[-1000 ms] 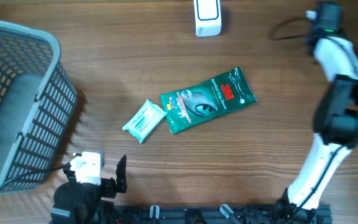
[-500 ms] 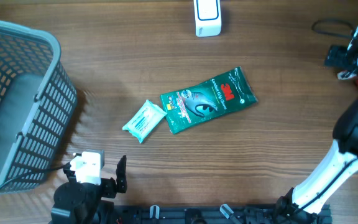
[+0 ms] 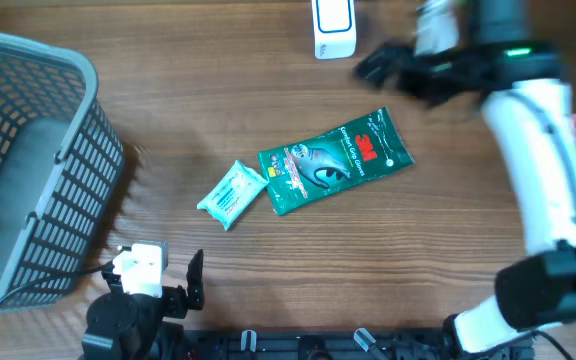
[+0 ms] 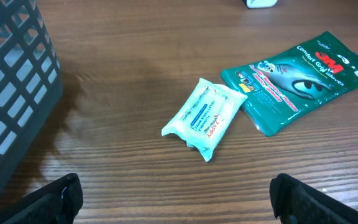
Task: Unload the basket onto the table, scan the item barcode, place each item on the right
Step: 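Carry the snack pack to the right side and release it, then grasp the light-green tissue pack with the right gripper and lift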
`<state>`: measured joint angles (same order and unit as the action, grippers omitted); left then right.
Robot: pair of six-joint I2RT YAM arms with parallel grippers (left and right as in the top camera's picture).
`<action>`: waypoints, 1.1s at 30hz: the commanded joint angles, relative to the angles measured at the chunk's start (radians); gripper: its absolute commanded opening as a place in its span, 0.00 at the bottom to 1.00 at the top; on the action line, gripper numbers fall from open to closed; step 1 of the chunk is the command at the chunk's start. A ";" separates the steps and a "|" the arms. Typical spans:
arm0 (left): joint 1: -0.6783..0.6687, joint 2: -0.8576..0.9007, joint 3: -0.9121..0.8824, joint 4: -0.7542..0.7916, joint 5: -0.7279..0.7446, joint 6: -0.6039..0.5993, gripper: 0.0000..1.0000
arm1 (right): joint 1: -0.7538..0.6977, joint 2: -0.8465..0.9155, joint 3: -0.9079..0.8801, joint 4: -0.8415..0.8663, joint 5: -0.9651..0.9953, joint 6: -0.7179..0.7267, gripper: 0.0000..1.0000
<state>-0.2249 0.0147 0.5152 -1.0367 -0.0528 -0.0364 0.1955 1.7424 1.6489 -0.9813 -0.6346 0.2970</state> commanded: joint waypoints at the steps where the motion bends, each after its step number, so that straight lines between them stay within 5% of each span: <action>1: 0.005 -0.006 0.003 0.004 0.011 -0.002 1.00 | 0.212 0.034 -0.125 0.088 -0.068 0.169 1.00; 4: 0.005 -0.006 0.003 0.004 0.011 -0.002 1.00 | 0.384 0.070 -0.240 0.274 0.029 0.459 1.00; 9: 0.005 -0.006 0.003 0.004 0.011 -0.002 1.00 | 0.556 0.156 -0.289 0.365 0.349 0.933 0.86; 17: 0.005 -0.006 0.003 0.004 0.011 -0.002 1.00 | 0.643 0.360 -0.289 0.596 0.349 0.935 0.75; 20: 0.005 -0.006 0.003 0.004 0.011 -0.002 1.00 | 0.644 0.378 -0.289 0.581 0.389 0.934 0.61; 23: 0.005 -0.006 0.003 0.004 0.011 -0.002 1.00 | 0.644 0.396 -0.289 0.555 0.411 0.928 0.33; 25: 0.005 -0.006 0.003 0.004 0.011 -0.002 1.00 | 0.640 0.402 -0.289 0.563 0.397 0.829 0.04; 30: 0.005 -0.006 0.003 0.004 0.011 -0.002 1.00 | 0.536 0.304 -0.289 0.544 0.055 0.304 0.04; 33: 0.005 -0.006 0.003 0.004 0.011 -0.002 1.00 | 0.415 0.207 -0.289 0.542 -0.618 -0.091 0.04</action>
<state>-0.2249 0.0147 0.5152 -1.0367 -0.0528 -0.0364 0.7090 2.0708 1.3582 -0.4431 -0.6182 0.6548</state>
